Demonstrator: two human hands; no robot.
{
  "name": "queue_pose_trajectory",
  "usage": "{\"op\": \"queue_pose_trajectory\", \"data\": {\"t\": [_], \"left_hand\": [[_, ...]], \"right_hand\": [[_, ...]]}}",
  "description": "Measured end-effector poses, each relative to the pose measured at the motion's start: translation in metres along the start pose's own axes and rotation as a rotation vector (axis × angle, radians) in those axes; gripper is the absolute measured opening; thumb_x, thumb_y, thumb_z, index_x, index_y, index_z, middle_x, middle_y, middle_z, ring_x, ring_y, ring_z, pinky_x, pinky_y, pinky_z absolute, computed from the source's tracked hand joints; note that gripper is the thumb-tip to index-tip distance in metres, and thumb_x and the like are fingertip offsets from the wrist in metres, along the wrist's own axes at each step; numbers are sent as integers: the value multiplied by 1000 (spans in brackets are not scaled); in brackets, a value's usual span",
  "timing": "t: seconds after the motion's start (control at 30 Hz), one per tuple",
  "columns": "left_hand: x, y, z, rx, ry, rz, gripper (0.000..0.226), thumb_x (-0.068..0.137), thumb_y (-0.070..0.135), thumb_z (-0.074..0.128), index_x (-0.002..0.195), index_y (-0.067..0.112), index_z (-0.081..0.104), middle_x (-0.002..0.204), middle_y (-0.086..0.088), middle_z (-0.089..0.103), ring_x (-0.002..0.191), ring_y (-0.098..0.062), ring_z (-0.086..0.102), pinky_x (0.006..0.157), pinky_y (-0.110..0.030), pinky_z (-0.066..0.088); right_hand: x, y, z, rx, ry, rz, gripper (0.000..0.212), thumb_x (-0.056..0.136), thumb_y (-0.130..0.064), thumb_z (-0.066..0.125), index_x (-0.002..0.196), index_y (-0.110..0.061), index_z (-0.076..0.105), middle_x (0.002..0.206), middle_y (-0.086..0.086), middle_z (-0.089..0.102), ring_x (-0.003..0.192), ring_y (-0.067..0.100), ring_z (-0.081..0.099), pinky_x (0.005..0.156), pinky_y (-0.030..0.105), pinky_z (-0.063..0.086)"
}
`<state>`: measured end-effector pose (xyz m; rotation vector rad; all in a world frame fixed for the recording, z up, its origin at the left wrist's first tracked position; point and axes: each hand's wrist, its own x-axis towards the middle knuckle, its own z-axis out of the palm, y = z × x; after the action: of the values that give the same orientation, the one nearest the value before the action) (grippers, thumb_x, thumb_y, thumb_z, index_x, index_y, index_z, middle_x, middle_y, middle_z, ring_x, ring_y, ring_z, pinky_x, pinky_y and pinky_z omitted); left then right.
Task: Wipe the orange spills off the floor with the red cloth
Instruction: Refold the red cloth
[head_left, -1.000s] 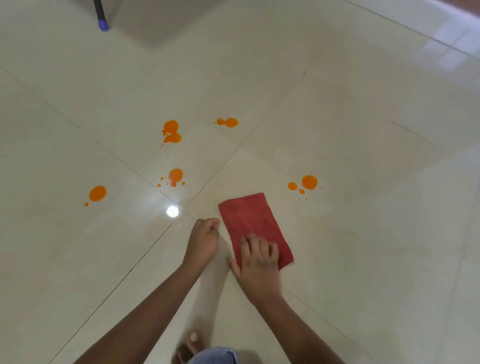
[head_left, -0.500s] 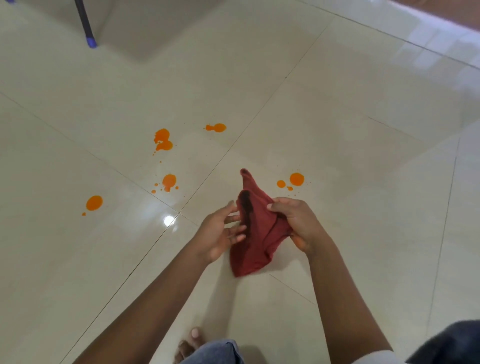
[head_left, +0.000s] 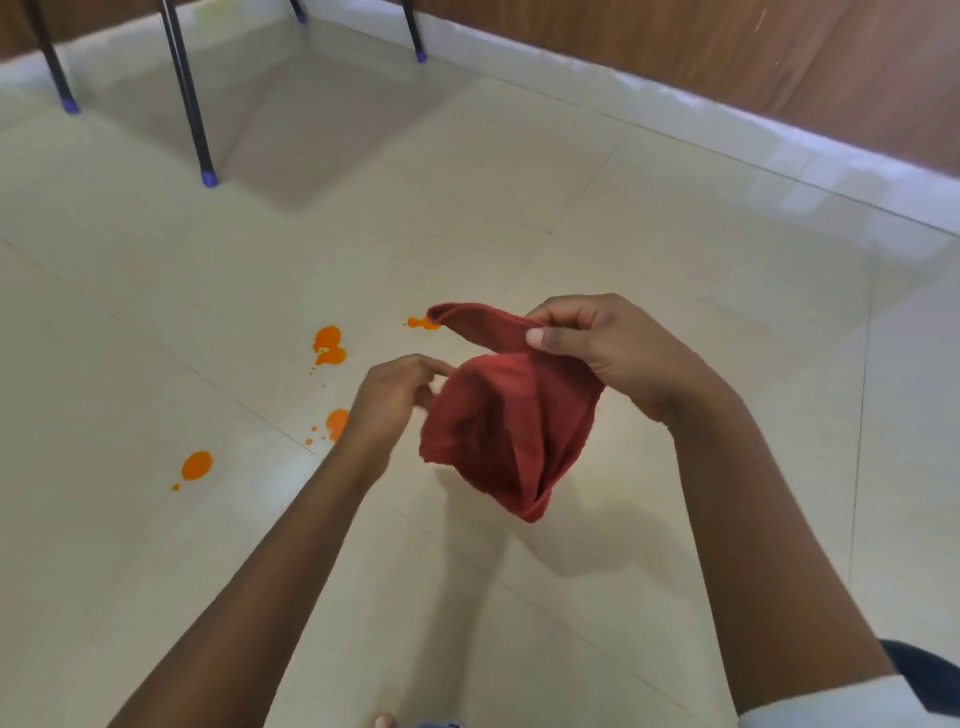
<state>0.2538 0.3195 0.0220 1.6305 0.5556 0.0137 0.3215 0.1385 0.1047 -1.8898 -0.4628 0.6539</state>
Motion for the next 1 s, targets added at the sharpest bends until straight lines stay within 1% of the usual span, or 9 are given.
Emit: {"op": "queue_pose_trajectory", "data": {"t": [0.13,0.23,0.33,0.43,0.53,0.6,0.73,0.9,1.0], "left_hand": [[2,7,-17,306,-199,-10,10,86,24,61,94,23,67,88,1,67,84,-12,60,78,-25,45],[6,6,-10,486,-386,-37,90,69,46,76,141,29,25,131,2,44,122,-15,41,99,-36,38],[7,12,4,303,-437,54,120,58,38,85,144,40,1,148,4,24,134,-15,30,103,-41,39],[11,12,-2,-78,-602,59,90,67,8,79,139,28,28,128,2,55,115,-15,56,88,-27,48],[12,13,-18,-120,-855,42,48,64,26,80,108,16,65,103,0,70,98,-17,62,87,-25,45],[11,12,-20,-239,-904,14,45,61,33,82,99,12,71,93,-1,72,87,-14,66,80,-22,48],[-4,14,-3,-668,-710,-68,55,50,24,88,100,10,71,90,-6,72,79,-16,68,72,-27,54],[-20,23,9,-1089,-588,-81,32,59,12,78,90,5,74,92,-11,73,89,-20,69,72,-32,56],[-21,29,13,-1134,-432,-45,20,74,11,55,75,4,74,81,-9,73,80,-18,70,67,-28,56]], "right_hand": [[-1,-22,-18,-67,5,-49,13,92,-10,55,92,-7,68,75,3,66,64,13,60,60,19,49],[0,-36,-19,-88,-19,-84,13,92,-8,54,90,-5,66,71,3,64,62,15,59,57,21,48],[-1,-48,-19,-22,-93,-142,13,92,-7,53,86,-8,65,64,-2,64,55,10,60,49,19,48],[-8,-68,-21,104,-176,-227,14,91,-5,53,82,-9,64,59,-3,64,49,8,59,44,17,45],[-4,-85,-39,238,-83,-277,15,89,-3,53,79,-8,62,57,-2,61,46,7,55,42,16,44],[10,-83,-54,320,28,-246,14,88,-2,53,77,-6,61,56,0,60,46,9,54,43,17,44],[49,-33,-62,752,172,28,20,90,-6,52,74,-3,63,60,4,66,54,12,63,56,23,55],[57,62,-19,1106,21,177,83,82,-73,26,89,-4,73,96,14,69,87,23,66,88,37,48],[34,106,33,1107,-127,316,97,71,-85,20,113,-9,64,109,15,61,92,26,62,82,36,50]]}}
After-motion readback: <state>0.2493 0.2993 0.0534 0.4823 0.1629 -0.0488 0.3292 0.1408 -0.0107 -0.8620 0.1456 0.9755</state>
